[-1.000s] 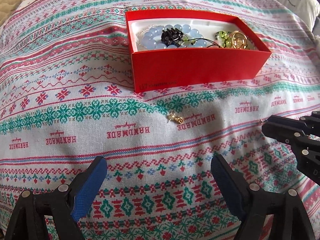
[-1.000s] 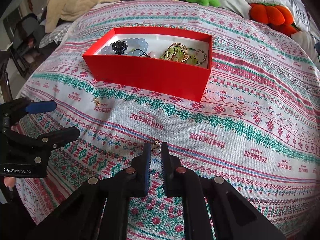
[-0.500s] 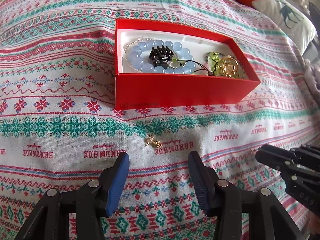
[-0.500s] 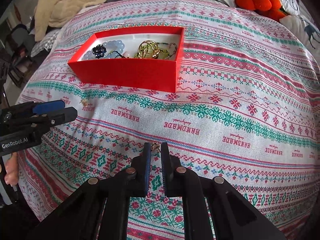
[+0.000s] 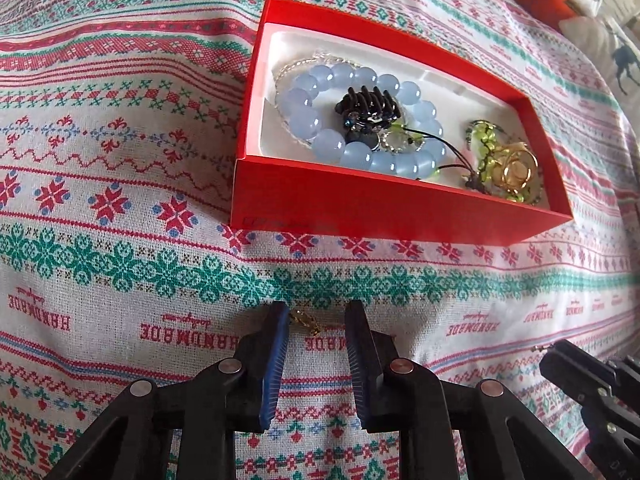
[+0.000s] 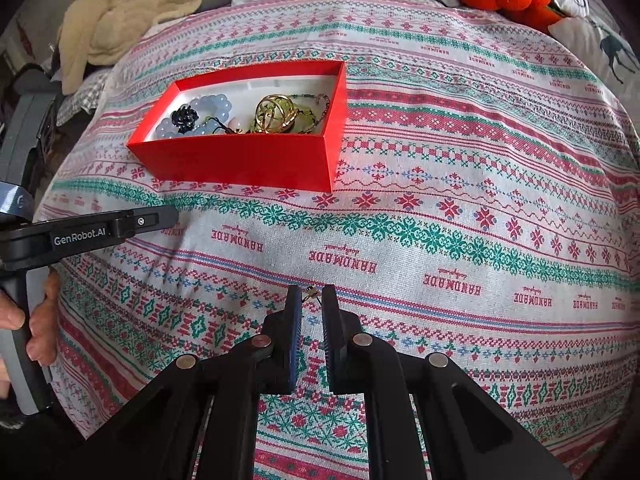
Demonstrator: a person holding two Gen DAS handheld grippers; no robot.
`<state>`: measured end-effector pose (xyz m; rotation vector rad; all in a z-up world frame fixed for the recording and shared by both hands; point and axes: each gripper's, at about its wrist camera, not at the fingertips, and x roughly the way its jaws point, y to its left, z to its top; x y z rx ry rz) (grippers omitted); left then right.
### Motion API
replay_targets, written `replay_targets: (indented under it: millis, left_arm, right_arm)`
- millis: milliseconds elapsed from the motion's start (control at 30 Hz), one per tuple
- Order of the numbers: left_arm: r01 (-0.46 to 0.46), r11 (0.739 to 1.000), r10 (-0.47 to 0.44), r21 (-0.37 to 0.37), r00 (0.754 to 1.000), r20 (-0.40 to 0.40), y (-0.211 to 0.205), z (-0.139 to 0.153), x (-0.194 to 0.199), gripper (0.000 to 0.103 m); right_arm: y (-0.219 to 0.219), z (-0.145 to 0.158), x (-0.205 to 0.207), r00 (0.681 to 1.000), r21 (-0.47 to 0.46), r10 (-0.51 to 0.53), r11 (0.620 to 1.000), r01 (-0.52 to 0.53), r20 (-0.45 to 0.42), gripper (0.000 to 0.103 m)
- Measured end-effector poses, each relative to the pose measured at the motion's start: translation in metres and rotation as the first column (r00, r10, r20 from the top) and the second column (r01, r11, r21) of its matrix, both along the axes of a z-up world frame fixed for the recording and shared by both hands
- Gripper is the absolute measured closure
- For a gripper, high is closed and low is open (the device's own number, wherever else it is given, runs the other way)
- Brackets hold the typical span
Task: Organize jewelry
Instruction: 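Grasp a gold earring with the right tool while the left tool grasps another gold earring, then carry both gold earrings over the red box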
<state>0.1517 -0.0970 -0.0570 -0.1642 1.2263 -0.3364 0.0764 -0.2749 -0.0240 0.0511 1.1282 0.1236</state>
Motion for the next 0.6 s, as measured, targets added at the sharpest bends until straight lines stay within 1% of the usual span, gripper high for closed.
replay_targets:
  millis: [100, 167, 233, 267, 400, 600]
  left_arm:
    - [0.002, 0.999, -0.003, 0.038, 1.0, 0.002, -0.007, -0.001, 0.001, 0.082]
    - [0.009, 0.997, -0.01, 0.075, 1.0, 0.01, -0.015, -0.001, 0.003, 0.086]
    - [0.007, 0.994, -0.009, 0.108, 1.0, 0.017, -0.019, -0.001, 0.003, 0.095]
    - [0.005, 0.993, -0.007, 0.119, 1.0, 0.019, -0.017, -0.001, 0.004, 0.098]
    - [0.006, 0.994, -0.008, 0.113, 1.0, 0.017, -0.015, 0.001, 0.005, 0.099]
    - [0.027, 0.997, -0.029, 0.079, 0.999, 0.018, -0.002, 0.011, -0.006, 0.099]
  right_arm:
    - [-0.001, 0.0, 0.0, 1.0, 0.002, -0.004, 1.0, 0.004, -0.004, 0.093]
    - [-0.002, 0.0, 0.0, 1.0, 0.003, -0.007, 1.0, 0.007, -0.007, 0.093]
    - [-0.003, -0.001, 0.0, 1.0, 0.004, -0.009, 1.0, 0.009, -0.009, 0.093]
    - [-0.002, -0.001, 0.0, 1.0, 0.004, -0.009, 1.0, 0.009, -0.01, 0.093]
    - [-0.002, 0.001, 0.002, 1.0, 0.027, -0.009, 1.0, 0.01, -0.017, 0.093]
    - [-0.005, 0.007, 0.007, 1.0, 0.075, -0.019, 0.997, 0.021, -0.023, 0.093]
